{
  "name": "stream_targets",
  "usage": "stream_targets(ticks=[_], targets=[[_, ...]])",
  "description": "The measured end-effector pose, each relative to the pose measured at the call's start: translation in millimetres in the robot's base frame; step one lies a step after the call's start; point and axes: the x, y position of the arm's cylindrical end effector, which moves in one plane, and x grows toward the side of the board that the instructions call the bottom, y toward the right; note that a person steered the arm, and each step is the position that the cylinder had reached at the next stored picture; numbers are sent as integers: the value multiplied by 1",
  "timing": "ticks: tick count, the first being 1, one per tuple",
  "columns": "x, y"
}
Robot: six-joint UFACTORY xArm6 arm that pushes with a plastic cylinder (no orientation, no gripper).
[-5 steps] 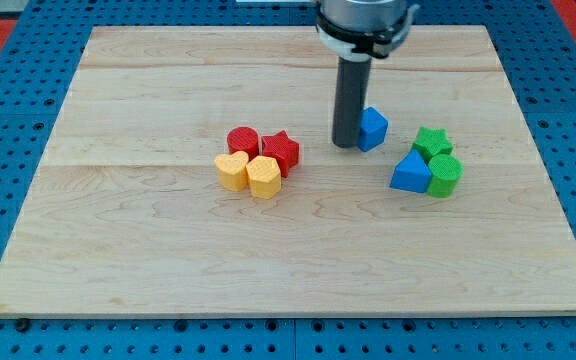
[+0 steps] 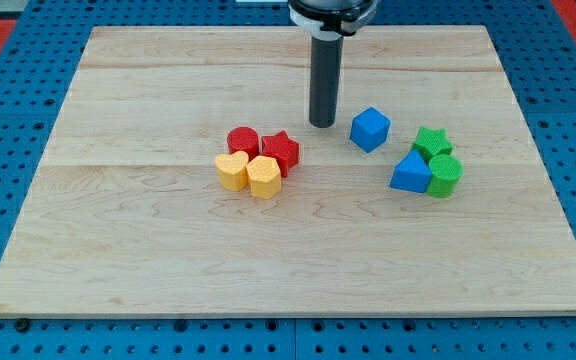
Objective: Push the blue cube closer to the green star
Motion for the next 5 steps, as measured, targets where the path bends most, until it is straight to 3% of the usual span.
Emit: stream_targets(ticks=[4,5], targets=[[35,43],[14,29]])
